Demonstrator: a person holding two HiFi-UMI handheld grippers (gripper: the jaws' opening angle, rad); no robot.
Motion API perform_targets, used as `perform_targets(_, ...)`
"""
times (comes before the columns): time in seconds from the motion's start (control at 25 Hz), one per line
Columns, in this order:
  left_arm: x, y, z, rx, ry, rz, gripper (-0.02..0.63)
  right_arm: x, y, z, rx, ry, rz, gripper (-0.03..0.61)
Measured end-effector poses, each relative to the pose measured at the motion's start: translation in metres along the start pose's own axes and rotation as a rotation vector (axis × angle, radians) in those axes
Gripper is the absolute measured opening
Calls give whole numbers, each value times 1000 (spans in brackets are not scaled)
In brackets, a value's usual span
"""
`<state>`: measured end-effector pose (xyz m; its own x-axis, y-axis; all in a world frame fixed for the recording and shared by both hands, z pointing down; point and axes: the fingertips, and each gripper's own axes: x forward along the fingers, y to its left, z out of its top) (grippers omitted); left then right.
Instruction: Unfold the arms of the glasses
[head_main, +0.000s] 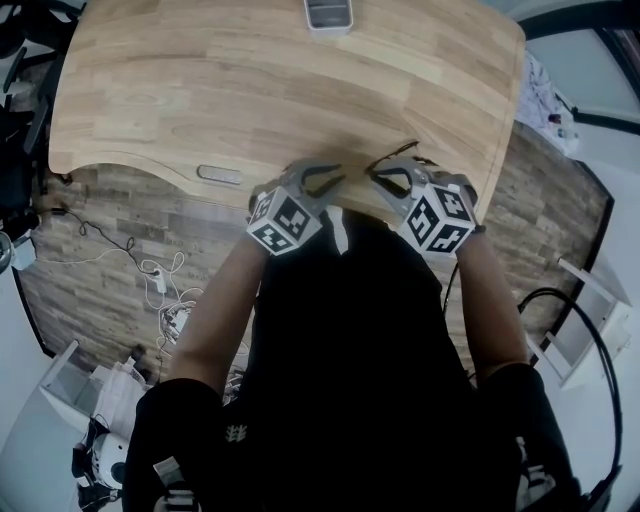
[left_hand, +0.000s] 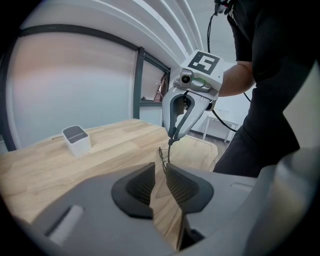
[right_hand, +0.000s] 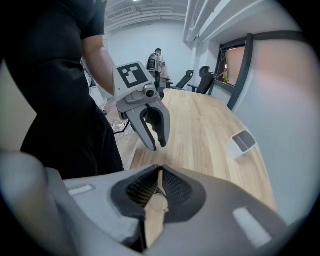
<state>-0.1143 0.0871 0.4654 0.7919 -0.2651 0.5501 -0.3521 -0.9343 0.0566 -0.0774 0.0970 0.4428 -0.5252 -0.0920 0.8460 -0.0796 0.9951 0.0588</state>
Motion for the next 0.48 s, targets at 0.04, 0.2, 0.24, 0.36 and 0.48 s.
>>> perform_targets(0.04,-1,1,0,0,-1,2,77,0,-1,1,3,-1,-5,26)
perform_targets(0.2,-4,1,0,2,-3,3,77,0,-3,2,5,7,-12,26)
perform_targets(0.24,-4,1,0,3,-3,3,77,1,-3,3,3,10,-12,26)
perform_targets(0.36,-4,2,1,4,-3,2,77,2,-2,5,-8,13,-10,26)
perform_targets(0.48,-4,0,1,5,-5,1,77,2,0,8,-15,12,-12,26)
